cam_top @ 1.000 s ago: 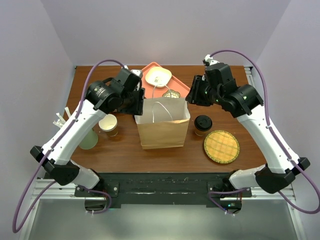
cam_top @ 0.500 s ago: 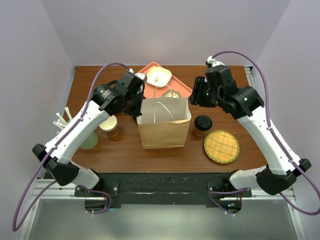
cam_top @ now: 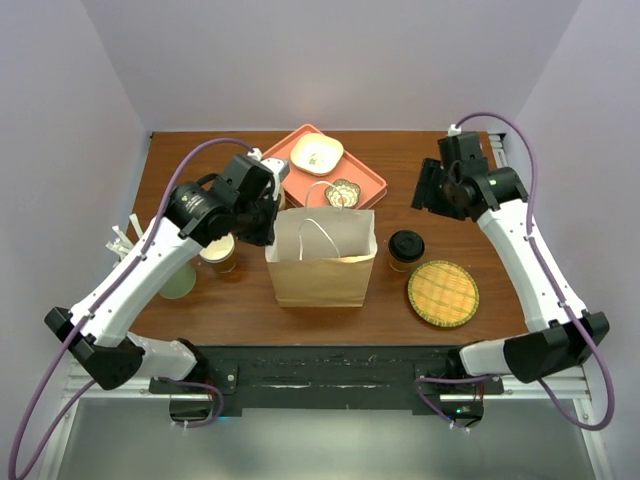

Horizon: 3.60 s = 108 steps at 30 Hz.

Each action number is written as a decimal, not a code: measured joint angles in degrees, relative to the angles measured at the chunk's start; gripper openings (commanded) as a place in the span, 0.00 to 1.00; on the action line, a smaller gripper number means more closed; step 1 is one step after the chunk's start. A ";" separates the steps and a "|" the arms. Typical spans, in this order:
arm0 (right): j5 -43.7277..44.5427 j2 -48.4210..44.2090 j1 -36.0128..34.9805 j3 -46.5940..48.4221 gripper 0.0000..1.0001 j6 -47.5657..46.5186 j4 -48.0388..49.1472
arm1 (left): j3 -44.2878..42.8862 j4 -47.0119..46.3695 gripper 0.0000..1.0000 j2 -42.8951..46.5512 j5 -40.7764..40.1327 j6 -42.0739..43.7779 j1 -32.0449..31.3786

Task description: Pack the takeout coffee

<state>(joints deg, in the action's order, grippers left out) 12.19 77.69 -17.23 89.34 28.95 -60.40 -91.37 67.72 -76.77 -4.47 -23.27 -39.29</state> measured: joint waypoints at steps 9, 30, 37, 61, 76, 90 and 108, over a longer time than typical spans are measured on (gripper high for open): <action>-2.67 3.34 0.07 -12.15 0.84 -2.08 1.99 | -0.35 2.95 0.49 0.11 -2.93 -0.31 0.00; -5.38 10.54 0.11 -17.57 0.81 -6.78 10.49 | -2.27 4.70 0.61 1.16 -4.98 -0.33 0.00; -5.68 10.99 0.11 -16.70 0.81 -7.17 10.49 | -2.27 4.79 0.62 1.20 -5.49 -0.35 0.00; -4.22 11.96 -2.45 -15.08 0.83 -7.23 9.99 | -2.27 4.87 0.65 1.68 -7.58 -1.18 0.00; -3.76 11.98 -3.02 -15.54 0.82 -8.07 9.27 | -2.25 4.87 0.65 1.77 -7.61 -1.20 0.00; -2.62 12.81 -3.76 -16.94 0.64 -8.39 9.86 | -1.68 4.85 0.62 1.79 -7.50 -1.86 0.00; -1.36 9.18 -6.64 7.87 0.45 -12.59 -1.01 | -1.64 3.13 0.55 1.16 -7.06 -5.25 0.00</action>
<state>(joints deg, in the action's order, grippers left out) 10.83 86.87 -23.88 97.21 16.36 -61.41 -93.01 70.85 -75.61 -11.53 -28.51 -39.29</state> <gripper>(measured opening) 0.730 0.561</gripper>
